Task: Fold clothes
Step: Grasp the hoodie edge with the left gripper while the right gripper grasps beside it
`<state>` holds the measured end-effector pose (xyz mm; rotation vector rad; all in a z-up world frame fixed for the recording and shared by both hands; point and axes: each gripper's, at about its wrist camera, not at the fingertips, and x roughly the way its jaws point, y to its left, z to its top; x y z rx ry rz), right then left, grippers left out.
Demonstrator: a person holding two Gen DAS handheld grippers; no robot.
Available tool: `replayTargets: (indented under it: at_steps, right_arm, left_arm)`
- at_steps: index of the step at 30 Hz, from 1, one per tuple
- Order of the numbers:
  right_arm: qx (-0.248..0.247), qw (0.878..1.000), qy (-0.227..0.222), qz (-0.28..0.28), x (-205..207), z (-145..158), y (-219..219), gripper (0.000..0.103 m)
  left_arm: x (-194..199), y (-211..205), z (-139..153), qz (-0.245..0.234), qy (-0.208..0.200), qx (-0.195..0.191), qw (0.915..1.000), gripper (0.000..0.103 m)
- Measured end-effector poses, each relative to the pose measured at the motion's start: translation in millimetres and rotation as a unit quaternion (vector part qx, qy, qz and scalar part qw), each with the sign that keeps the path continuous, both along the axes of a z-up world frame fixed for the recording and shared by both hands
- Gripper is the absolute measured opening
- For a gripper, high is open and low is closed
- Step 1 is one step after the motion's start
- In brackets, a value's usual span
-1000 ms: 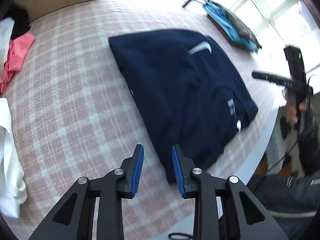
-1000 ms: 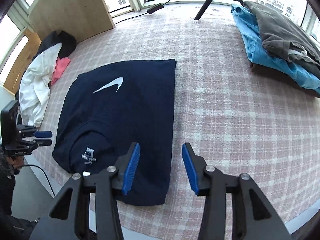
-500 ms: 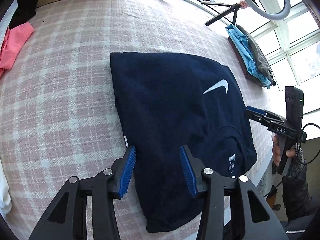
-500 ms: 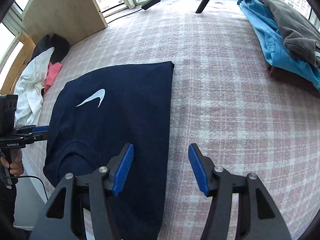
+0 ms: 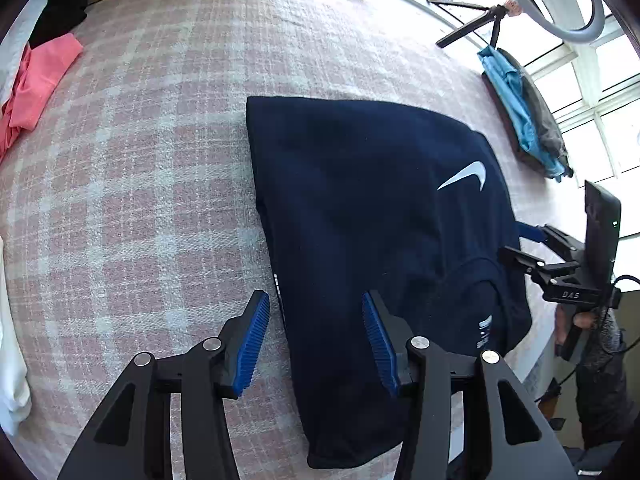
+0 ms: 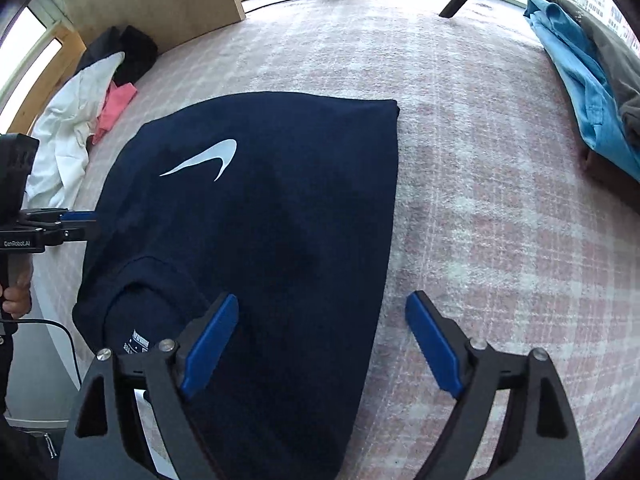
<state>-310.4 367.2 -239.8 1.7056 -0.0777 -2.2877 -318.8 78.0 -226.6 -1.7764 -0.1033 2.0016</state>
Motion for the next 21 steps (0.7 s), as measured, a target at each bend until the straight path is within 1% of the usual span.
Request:
replayTargets:
  at_steps: [2, 4, 5, 6, 7, 8, 10, 11, 12, 13, 14, 16, 17, 18, 19, 20, 21]
  right_arm:
    - [0.019, 1.0, 0.003, 0.016, 0.5, -1.4, -7.5, 0.088]
    - [0.049, 0.998, 0.012, 0.042, 4.8, -3.1, -18.1, 0.088]
    - [0.061, 0.997, 0.016, 0.053, 6.7, -3.8, -22.8, 0.087]
    - [0.06, 0.997, 0.016, 0.055, 7.5, -3.7, -24.9, 0.087]
    - [0.061, 0.996, 0.016, 0.057, 7.7, -3.5, -26.6, 0.085]
    - [0.061, 0.996, 0.016, 0.059, 7.9, -3.1, -28.3, 0.083]
    - [0.053, 0.996, 0.019, 0.069, 8.9, -1.2, -32.0, 0.072]
    - [0.051, 0.996, 0.02, 0.072, 9.6, -0.7, -33.6, 0.07]
    - [0.046, 0.996, 0.021, 0.074, 9.9, -0.4, -34.1, 0.068]
    - [0.04, 0.996, 0.022, 0.075, 10.2, -0.2, -34.3, 0.067]
    - [0.033, 0.996, 0.022, 0.074, 9.9, 0.1, -33.3, 0.067]
    - [0.019, 0.997, 0.023, 0.07, 9.3, 0.8, -31.1, 0.058]
    - [0.01, 0.998, 0.023, 0.065, 9.1, 1.2, -29.8, 0.055]
    - [0.001, 0.998, 0.024, 0.061, 8.9, 1.5, -28.8, 0.046]
    - [-0.005, 0.998, 0.023, 0.06, 8.9, 1.3, -29.2, 0.031]
    - [-0.01, 0.998, 0.022, 0.058, 8.8, 0.9, -30.3, 0.028]
    - [-0.015, 0.998, 0.022, 0.056, 8.6, 0.6, -31.3, 0.027]
  left_arm:
    - [2.0, 6.8, -1.7, -0.008, 0.006, -0.019, 0.9998, 0.051]
    - [6.2, 17.5, -1.9, -0.029, 0.012, -0.039, 0.9988, 0.061]
    - [8.9, 23.7, -1.8, -0.04, 0.019, -0.053, 0.9976, 0.063]
    - [11.5, 29.9, -2.2, -0.051, 0.023, -0.065, 0.9963, 0.068]
    - [13.8, 35.9, -2.8, -0.059, 0.025, -0.073, 0.9953, 0.076]
    - [16.3, 42.6, -3.4, -0.069, 0.027, -0.079, 0.9941, 0.079]
    - [21.0, 55.1, -4.3, -0.086, 0.033, -0.09, 0.9917, 0.081]
    - [21.9, 58.6, -3.9, -0.088, 0.038, -0.092, 0.9912, 0.081]
    - [22.6, 61.4, -3.3, -0.089, 0.042, -0.093, 0.9909, 0.08]
    - [22.2, 61.9, -1.8, -0.086, 0.043, -0.087, 0.9915, 0.071]
    - [21.2, 61.6, 0.1, -0.082, 0.044, -0.083, 0.9922, 0.065]
    - [18.1, 60.1, 2.9, -0.077, 0.047, -0.082, 0.9925, 0.041]
    - [16.0, 58.2, 3.6, -0.074, 0.047, -0.078, 0.9931, 0.036]
    - [13.7, 55.4, 3.8, -0.068, 0.043, -0.069, 0.9944, 0.032]
    - [11.7, 53.0, 3.9, -0.063, 0.04, -0.062, 0.9953, 0.03]
    - [10.6, 52.0, 4.1, -0.064, 0.04, -0.058, 0.9955, 0.029]
    - [9.9, 51.9, 4.4, -0.066, 0.04, -0.054, 0.9956, 0.028]
